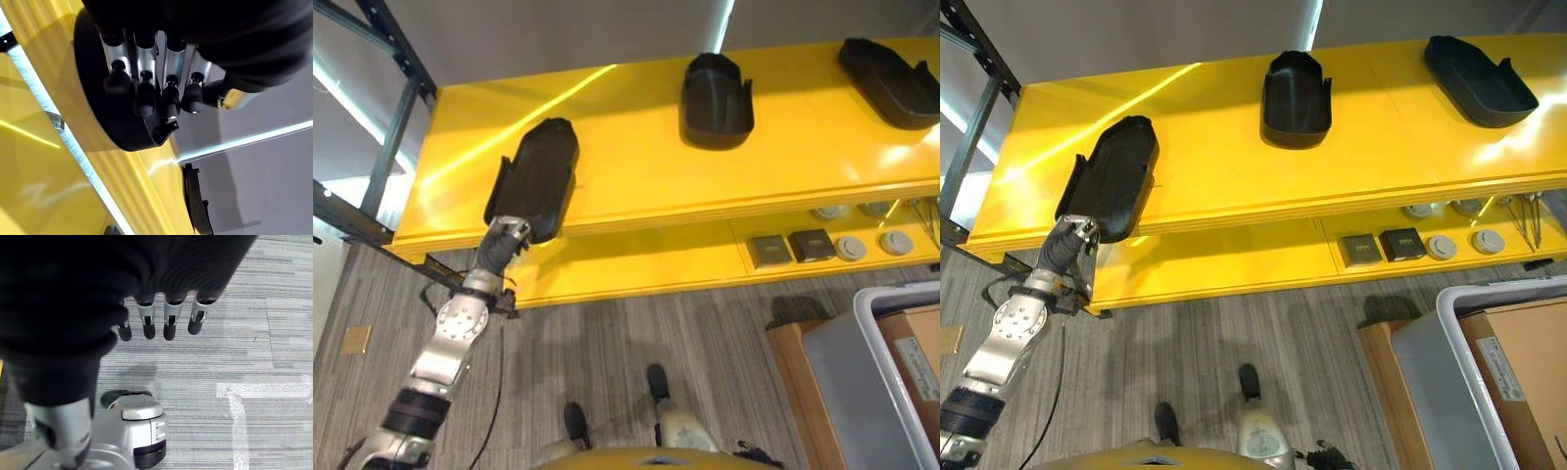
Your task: Move parts from the plastic box to the shelf.
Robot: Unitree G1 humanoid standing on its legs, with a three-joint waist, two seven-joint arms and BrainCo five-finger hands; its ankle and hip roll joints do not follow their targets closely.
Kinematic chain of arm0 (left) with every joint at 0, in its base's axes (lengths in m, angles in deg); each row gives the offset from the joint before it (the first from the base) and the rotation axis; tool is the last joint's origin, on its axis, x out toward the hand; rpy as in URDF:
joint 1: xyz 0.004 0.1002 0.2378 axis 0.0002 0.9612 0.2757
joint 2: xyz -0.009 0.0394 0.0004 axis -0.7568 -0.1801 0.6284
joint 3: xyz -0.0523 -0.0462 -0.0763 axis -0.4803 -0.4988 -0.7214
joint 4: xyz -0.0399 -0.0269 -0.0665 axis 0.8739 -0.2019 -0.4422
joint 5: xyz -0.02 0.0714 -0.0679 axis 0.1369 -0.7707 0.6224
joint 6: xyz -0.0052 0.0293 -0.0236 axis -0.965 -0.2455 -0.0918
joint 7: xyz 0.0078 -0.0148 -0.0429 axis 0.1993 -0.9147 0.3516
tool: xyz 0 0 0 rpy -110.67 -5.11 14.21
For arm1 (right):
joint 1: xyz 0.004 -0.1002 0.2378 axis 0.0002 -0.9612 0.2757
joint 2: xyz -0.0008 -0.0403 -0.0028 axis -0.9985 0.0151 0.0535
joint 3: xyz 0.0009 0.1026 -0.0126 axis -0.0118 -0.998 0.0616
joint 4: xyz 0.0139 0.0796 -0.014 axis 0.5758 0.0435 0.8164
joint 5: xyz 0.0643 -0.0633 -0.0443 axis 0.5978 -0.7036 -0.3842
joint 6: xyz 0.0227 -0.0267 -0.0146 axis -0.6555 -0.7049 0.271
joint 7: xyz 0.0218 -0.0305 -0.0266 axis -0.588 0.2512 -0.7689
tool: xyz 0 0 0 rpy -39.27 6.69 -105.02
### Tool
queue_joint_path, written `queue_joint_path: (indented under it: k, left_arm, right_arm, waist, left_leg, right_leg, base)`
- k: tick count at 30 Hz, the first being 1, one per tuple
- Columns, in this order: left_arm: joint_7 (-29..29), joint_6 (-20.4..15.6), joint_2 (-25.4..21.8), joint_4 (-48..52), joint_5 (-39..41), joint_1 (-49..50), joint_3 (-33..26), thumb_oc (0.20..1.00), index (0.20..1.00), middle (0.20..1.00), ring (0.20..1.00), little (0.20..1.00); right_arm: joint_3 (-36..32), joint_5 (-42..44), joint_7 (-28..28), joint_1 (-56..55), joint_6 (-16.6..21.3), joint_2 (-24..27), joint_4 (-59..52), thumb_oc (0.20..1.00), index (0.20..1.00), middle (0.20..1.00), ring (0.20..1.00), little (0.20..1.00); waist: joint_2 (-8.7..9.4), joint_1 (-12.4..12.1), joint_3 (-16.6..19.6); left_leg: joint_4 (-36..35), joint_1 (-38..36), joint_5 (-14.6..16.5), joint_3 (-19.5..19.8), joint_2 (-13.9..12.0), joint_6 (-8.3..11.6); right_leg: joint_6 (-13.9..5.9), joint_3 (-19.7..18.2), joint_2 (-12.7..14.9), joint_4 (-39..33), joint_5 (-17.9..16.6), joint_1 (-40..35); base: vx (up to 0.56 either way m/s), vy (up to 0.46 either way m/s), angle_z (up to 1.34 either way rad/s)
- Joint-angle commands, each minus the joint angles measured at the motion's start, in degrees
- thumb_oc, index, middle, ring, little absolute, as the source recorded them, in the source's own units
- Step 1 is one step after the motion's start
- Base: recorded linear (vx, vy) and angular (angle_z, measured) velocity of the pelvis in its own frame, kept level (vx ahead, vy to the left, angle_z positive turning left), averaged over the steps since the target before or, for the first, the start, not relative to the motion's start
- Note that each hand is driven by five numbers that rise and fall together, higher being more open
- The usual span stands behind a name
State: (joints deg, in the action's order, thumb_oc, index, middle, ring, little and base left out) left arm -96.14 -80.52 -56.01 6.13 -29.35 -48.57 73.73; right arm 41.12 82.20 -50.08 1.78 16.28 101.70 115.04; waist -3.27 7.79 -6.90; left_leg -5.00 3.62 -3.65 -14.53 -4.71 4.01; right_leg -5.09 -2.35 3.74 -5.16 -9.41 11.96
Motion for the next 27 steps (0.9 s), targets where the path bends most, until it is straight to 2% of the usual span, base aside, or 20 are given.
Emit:
queue_joint_path:
  k: [1,3,13,18,27]
  left_arm:
    - [-2.6,-2.3,0.2,-1.5,-3.0,-5.6,-0.7,0.200,0.200,0.200,0.200,0.200]
    - [-4.6,-2.1,0.4,-4.2,-2.7,-9.3,-0.1,0.200,0.200,0.200,0.200,0.200]
    - [-7.7,-2.2,0.3,-8.7,-2.2,-14.3,0.4,0.200,0.200,0.200,0.200,0.200]
    - [-10.5,-2.3,-0.1,-14.3,-1.6,-19.2,1.2,0.200,0.200,0.200,0.200,0.200]
    - [-13.7,-2.1,-2.8,-23.2,-0.7,-26.2,2.3,0.200,0.200,0.200,0.200,0.200]
  right_arm:
    - [2.2,0.8,1.4,1.4,0.8,-0.4,-0.3,1.000,1.000,1.000,1.000,1.000]
    - [2.3,1.9,1.9,1.9,0.9,-0.1,-0.7,1.000,1.000,1.000,1.000,1.000]
    - [2.8,2.8,2.4,2.1,1.1,0.0,-1.1,1.000,1.000,1.000,1.000,1.000]
    - [3.5,3.3,2.7,2.7,1.3,0.2,-1.4,1.000,1.000,1.000,1.000,1.000]
    - [4.5,4.0,3.2,2.9,1.8,0.4,-2.1,1.000,1.000,1.000,1.000,1.000]
  waist:
    - [0.73,1.3,-0.4]
    - [0.62,2.0,-1.3]
    - [0.77,2.8,-2.4]
    - [0.86,3.7,-2.8]
    - [1.01,5.1,-2.8]
  left_leg:
    - [0.0,0.1,-0.7,1.4,-3.7,2.38]
    - [0.0,1.4,-1.2,1.3,-3.8,2.54]
    - [0.0,2.9,-1.6,0.5,-4.2,2.78]
    - [0.0,3.9,-1.8,0.1,-4.5,3.06]
    - [0.0,3.8,-1.6,-1.3,-5.2,3.60]
  right_leg:
    - [-3.80,0.8,3.2,0.2,0.0,-1.1]
    - [-3.74,0.4,3.0,0.3,-0.2,0.3]
    - [-3.62,-0.7,2.5,0.4,-0.6,2.5]
    - [-3.59,-1.4,2.2,0.6,-0.9,4.0]
    - [-3.60,-2.9,1.3,0.6,-1.0,5.0]
  base:
    - [0.00,-0.016,-0.05]
    - [-0.02,-0.015,-0.03]
    - [0.00,-0.011,-0.06]
    - [0.00,-0.009,-0.08]
    - [0.02,-0.005,-0.09]
